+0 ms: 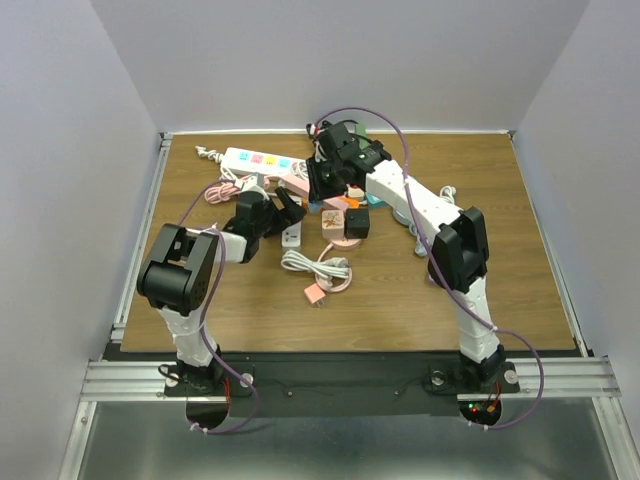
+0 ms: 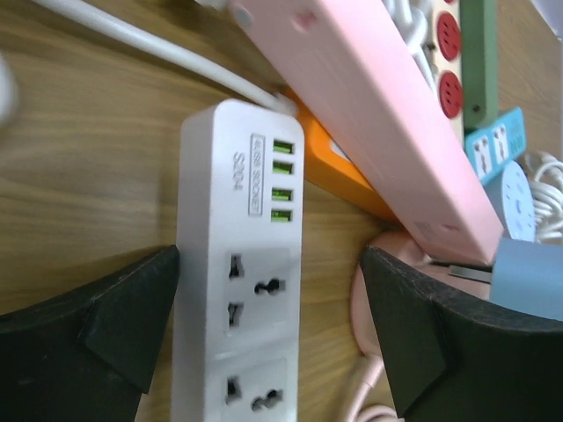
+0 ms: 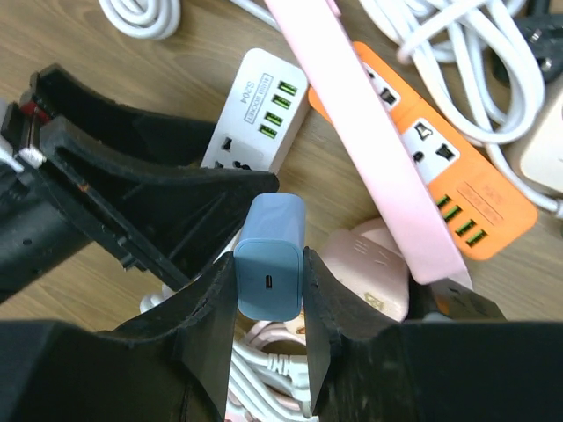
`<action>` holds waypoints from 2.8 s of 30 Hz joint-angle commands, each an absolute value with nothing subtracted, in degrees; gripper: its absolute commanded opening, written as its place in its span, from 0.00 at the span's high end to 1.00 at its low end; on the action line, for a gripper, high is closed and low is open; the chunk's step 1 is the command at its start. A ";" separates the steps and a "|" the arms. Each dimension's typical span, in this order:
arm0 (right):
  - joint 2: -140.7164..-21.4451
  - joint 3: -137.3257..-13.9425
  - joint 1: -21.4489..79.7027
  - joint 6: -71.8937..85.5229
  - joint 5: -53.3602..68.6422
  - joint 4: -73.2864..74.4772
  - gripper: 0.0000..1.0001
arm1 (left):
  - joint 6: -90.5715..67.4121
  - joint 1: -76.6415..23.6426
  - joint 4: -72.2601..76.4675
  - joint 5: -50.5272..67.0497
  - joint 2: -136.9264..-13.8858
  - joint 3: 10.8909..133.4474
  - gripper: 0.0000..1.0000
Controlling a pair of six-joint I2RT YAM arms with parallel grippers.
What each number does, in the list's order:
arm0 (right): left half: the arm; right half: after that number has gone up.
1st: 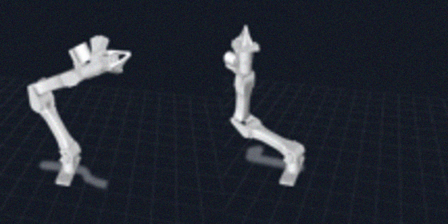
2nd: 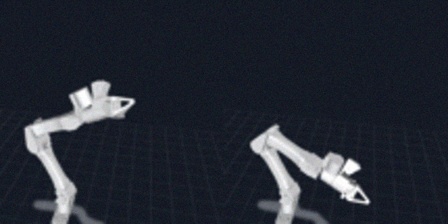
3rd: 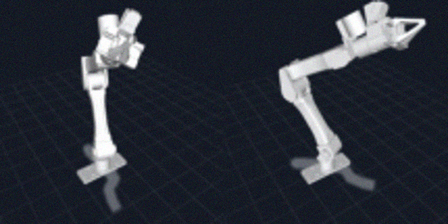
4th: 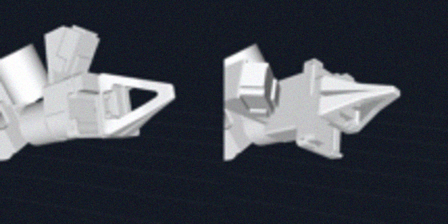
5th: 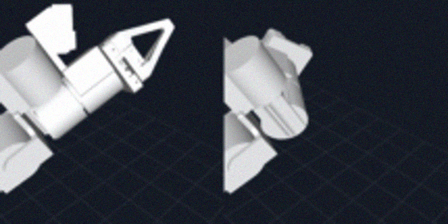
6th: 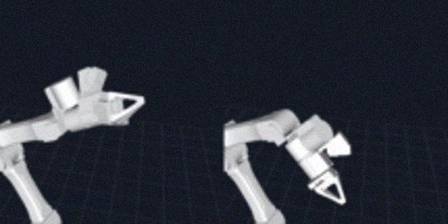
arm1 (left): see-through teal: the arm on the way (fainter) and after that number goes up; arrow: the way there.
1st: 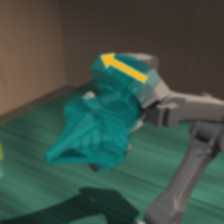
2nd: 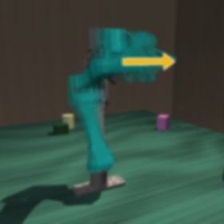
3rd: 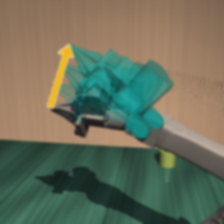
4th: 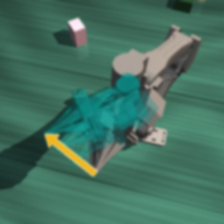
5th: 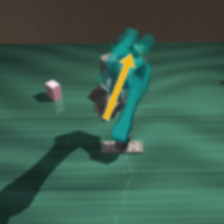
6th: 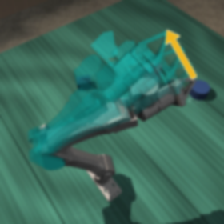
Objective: Insert the plug
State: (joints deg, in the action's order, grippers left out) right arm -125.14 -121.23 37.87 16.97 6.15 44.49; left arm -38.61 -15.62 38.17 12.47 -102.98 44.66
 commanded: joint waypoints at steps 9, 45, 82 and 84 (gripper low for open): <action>-117.25 -114.17 37.79 19.77 -1.58 42.98 1.00 | -46.67 -23.03 38.06 10.55 -93.79 36.39 0.04; -123.22 -111.10 43.50 36.39 1.32 39.20 1.00 | -35.95 -16.96 30.32 8.00 -76.82 34.37 0.03; -128.23 -114.17 43.59 33.93 -9.23 39.55 1.00 | -34.63 -16.96 29.35 8.70 -77.08 34.54 0.02; -128.06 -114.00 43.59 34.10 -10.72 39.46 1.00 | -34.54 -16.96 29.18 8.79 -77.08 34.45 0.02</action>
